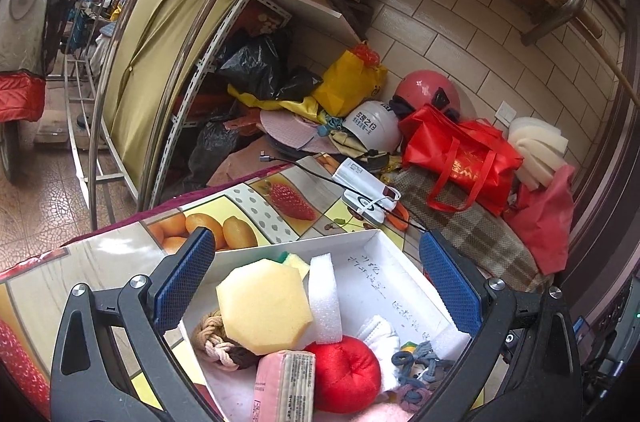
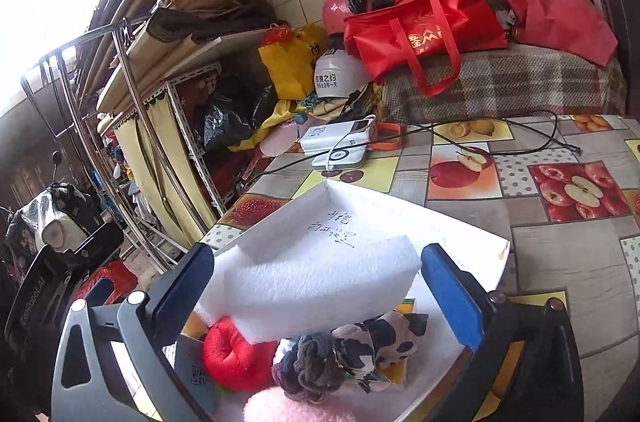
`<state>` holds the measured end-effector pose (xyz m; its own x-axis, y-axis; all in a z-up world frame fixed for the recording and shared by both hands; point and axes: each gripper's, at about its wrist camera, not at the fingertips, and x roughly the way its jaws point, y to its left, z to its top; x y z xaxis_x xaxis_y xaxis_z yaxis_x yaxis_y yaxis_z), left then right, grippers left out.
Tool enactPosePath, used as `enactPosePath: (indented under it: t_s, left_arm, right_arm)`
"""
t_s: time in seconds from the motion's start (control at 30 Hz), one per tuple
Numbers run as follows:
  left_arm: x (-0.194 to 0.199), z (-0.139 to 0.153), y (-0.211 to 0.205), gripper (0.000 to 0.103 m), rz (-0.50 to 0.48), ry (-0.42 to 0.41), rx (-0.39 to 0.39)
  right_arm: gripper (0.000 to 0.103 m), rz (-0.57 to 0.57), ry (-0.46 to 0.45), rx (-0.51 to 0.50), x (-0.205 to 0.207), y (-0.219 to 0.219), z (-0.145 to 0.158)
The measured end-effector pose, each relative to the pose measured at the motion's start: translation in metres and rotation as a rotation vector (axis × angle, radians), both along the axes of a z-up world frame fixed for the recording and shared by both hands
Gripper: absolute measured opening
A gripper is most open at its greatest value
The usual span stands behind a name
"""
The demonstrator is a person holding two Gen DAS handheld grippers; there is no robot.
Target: Organize soft objects
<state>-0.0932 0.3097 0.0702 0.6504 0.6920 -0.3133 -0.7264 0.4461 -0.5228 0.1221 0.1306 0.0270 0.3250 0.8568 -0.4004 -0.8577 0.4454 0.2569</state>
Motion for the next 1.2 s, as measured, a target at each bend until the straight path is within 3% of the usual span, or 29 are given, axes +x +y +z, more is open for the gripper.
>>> enactPosePath:
  t_s: [0.2,0.33,0.53,0.73,0.9,1.07,1.2]
  left_arm:
    - [0.004,0.001,-0.003,0.103,-0.028,0.017,0.014]
    - [0.014,0.003,-0.009,0.103,-0.062,0.057,0.05]
    - [0.044,0.007,-0.041,0.103,-0.201,0.172,0.147]
    - [0.068,0.005,-0.098,0.103,-0.315,0.356,0.278]
    - [0.061,0.005,-0.141,0.103,-0.304,0.44,0.304]
    - [0.045,0.007,-0.181,0.103,-0.172,0.561,0.316]
    - [0.027,0.011,-0.199,0.103,-0.254,0.535,0.273]
  right_arm:
    - [0.103,-0.014,-0.008,0.034,-0.005,-0.03,0.004]
    - [0.103,-0.025,-0.088,0.053,-0.016,-0.066,0.009]
    - [0.103,-0.046,-0.158,0.043,-0.028,-0.124,-0.005]
    - [0.103,-0.197,-0.223,-0.028,-0.033,-0.166,-0.013]
    - [0.103,-0.241,-0.257,-0.022,-0.046,-0.193,-0.011]
    - [0.103,-0.242,-0.237,0.015,-0.051,-0.223,-0.014]
    - [0.103,-0.26,-0.217,0.077,-0.054,-0.257,-0.011]
